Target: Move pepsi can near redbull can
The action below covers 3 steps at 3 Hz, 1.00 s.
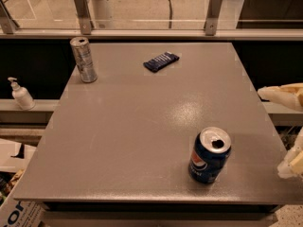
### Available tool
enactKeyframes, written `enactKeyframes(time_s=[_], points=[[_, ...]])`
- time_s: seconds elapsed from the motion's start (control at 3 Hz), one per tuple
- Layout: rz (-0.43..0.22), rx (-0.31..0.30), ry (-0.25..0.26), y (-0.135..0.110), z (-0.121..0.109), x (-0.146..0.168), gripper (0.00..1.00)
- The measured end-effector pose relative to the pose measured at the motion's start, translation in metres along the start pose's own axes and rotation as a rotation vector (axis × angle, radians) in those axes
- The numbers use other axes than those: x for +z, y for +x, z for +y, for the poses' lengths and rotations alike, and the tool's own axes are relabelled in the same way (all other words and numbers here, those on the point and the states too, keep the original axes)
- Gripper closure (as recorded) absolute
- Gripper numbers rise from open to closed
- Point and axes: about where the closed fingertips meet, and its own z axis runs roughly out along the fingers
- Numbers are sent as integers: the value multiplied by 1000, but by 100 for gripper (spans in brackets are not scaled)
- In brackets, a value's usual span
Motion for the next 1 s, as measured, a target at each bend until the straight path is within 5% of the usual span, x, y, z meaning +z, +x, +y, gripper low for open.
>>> enactKeyframes(time_s=[0.33, 1.0], points=[[-75, -22, -29, -4, 12, 17, 0], [-123, -30, -29, -14, 20, 31, 0]])
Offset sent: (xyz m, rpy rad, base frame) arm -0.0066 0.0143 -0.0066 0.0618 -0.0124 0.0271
